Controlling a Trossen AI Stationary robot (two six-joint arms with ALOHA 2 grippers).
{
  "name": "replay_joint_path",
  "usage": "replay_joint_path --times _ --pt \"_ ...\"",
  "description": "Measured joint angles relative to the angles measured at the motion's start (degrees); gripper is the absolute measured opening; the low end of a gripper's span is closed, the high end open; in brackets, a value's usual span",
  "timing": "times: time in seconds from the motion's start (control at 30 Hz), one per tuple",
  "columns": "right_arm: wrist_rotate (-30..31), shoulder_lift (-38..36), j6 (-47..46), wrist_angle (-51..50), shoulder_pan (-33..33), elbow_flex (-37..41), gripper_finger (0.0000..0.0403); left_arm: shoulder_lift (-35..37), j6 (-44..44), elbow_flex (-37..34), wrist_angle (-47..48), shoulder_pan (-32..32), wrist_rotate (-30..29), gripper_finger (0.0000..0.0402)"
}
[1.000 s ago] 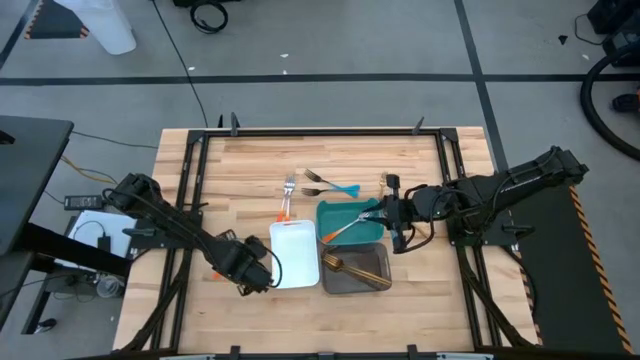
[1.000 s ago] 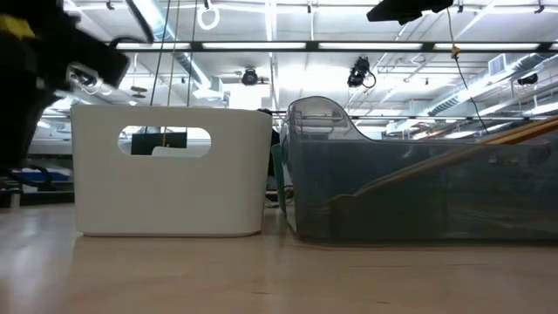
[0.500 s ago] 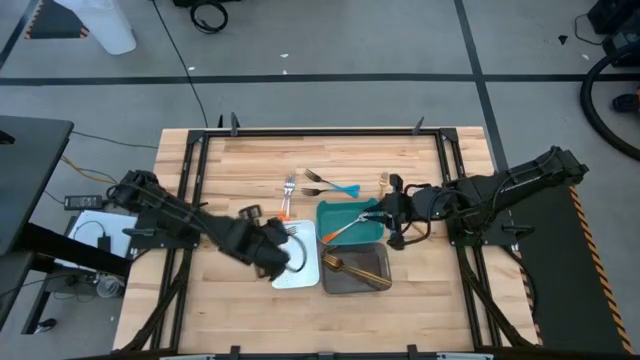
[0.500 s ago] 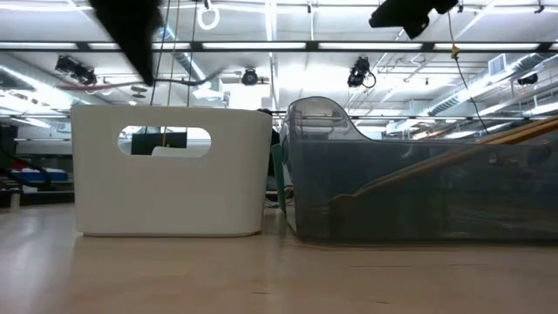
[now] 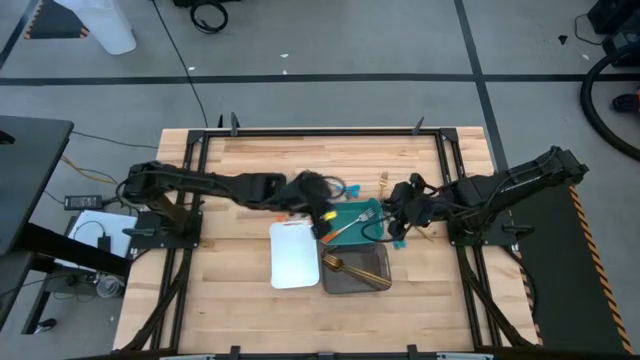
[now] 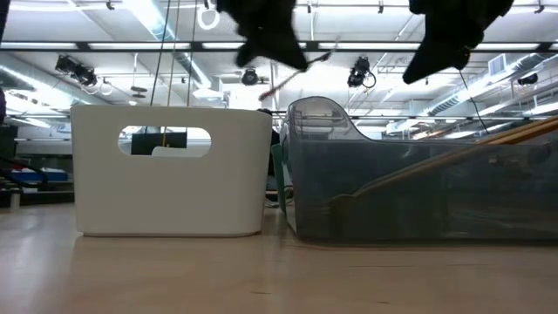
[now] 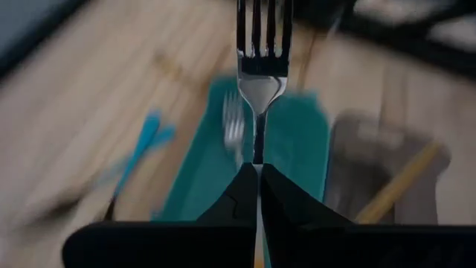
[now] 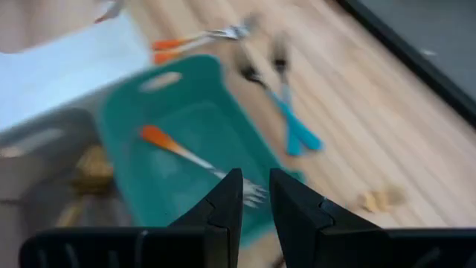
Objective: Sort silverware by color (type)
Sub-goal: Put the white-orange fork into the green bin
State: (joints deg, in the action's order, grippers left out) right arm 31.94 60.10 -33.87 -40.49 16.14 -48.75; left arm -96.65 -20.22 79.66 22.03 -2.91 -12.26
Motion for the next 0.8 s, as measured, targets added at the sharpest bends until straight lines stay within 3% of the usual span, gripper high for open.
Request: replay_joint_path --times 0.13,0.27,0.47,0.67,0.8 --pt "2.1 -0.4 -3.8 -5.1 0.0 0.0 0.0079 -3.7 3.3 0.0 -9.9 2.3 2.5 0.0011" --pt "2.8 -0.5 -7.4 -8.0 0.5 0.0 0.0079 -7.9 3.3 0.0 -12.8 4.6 6.7 0.0011" --pt "4.6 -0.8 -6.7 -8.5 2.0 0.0 0.0079 -12.5 0.1 0.0 -12.2 6.9 13.0 0.0011" --pt "5.0 -1.0 -5.5 -8.4 2.1 0.0 0.0079 -14.1 -0.4 0.7 -11.6 6.8 13.6 0.0011" --pt "5.4 -1.2 -4.9 -8.1 2.1 0.0 0.0079 -16.5 0.2 5.5 -5.2 6.3 13.5 0.0011"
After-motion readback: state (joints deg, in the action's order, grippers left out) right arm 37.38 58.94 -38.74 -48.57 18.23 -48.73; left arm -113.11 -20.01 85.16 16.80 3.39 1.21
